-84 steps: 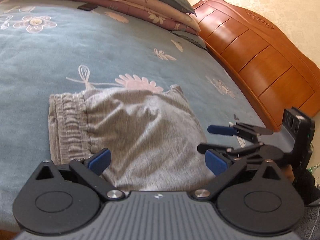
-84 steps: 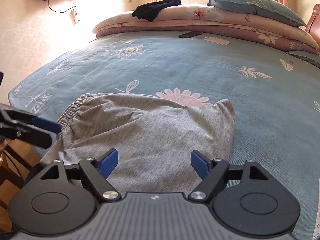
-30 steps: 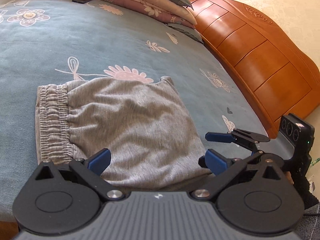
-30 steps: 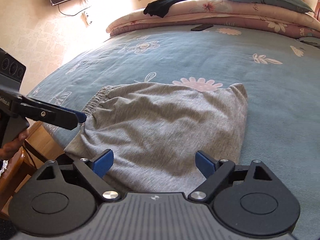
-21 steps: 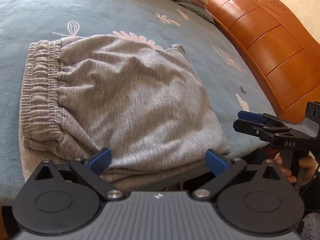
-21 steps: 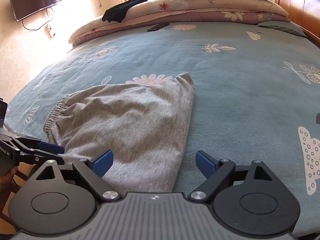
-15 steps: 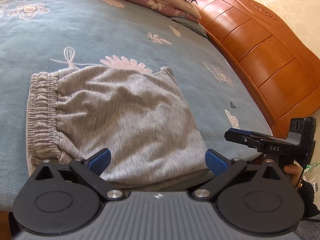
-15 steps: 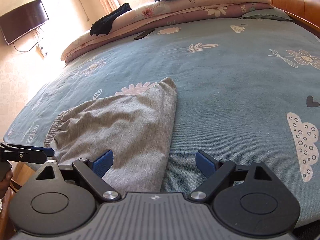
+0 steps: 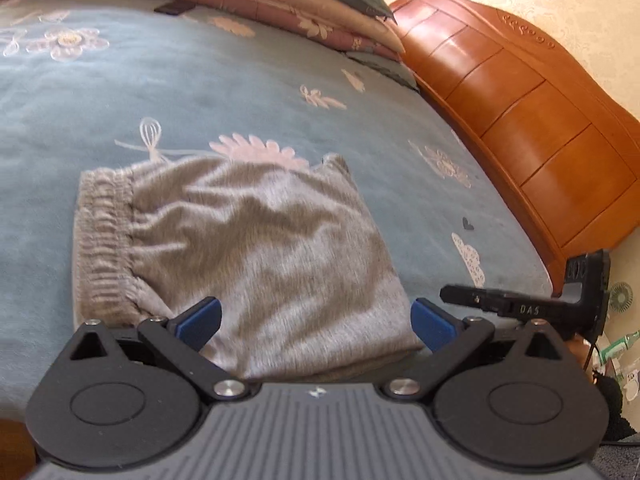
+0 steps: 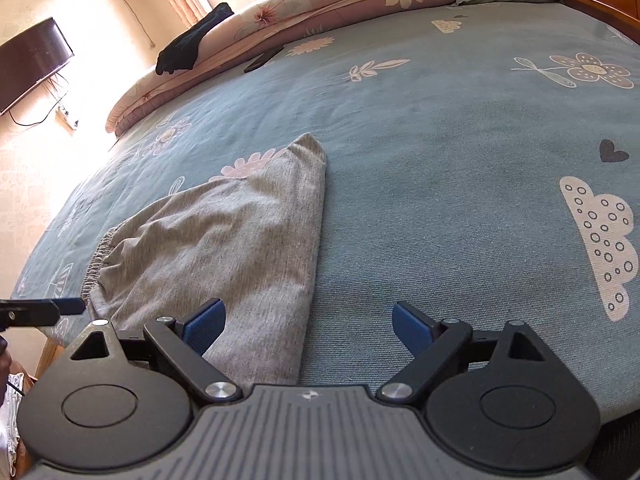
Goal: Fold clothes
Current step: 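Move both open tools to the elastic waistband end of the folded pants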
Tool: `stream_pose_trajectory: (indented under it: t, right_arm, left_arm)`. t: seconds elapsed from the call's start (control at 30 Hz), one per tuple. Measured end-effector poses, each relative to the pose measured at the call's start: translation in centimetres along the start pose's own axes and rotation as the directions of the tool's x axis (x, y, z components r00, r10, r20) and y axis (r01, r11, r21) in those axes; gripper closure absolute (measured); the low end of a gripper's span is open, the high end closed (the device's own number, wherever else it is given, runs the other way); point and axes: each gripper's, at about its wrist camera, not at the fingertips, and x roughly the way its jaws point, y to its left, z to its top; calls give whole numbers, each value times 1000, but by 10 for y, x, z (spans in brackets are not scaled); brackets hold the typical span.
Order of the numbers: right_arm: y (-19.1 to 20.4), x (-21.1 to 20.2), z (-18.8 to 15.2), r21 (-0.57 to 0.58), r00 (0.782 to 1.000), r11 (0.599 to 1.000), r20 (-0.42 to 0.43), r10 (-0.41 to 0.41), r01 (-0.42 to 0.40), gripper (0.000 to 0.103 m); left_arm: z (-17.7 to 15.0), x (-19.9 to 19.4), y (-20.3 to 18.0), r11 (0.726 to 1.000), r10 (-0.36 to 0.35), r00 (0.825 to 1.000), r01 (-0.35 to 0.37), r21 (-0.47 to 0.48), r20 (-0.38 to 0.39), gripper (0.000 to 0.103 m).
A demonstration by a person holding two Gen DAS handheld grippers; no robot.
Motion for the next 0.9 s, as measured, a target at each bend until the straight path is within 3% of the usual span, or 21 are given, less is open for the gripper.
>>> stream_pose_trajectory:
  t: [0.1,0.17,0.2,0.27,0.37,0.47,0.6,0.9]
  right_arm:
    - [-2,5,-4,8,1000,1000,-14,7,-7,10]
    - [-1,8,-6,7,1000,1000,-23,14,-14,10]
    - [-1,9,-6,7,1000,1000,-25,15,-15,10]
    - [-1,9,-7,5,999,1000,-28,15,-14,10]
    - [-4,7,-6,9,1000,1000,-26,7,-6,9]
    - [-8,9,-6,17,999,1000,-35,-11,12,9]
    - [0,12,-3,-13,999,1000,-33,-26,26,9]
    - [45,10,7,-185,999,982,36,-24,30,11]
  left_arm:
    - [11,-17,32,999,23,994,-18,-49,104,1]
    - [15,-12,65,984,40,998,-29,-176,58,1]
    - [15,-7,83,966,39,999,-32,-255,22,1]
    - [5,1,119,905,18,1000,-14,-424,4,1]
    - [-12,9,149,846,-30,999,34,-532,15,1]
    - [-25,20,165,813,-79,997,70,-579,8,1]
    - [-26,29,172,813,-108,994,91,-575,4,1]
    - [-23,31,188,780,-178,981,189,-597,79,1]
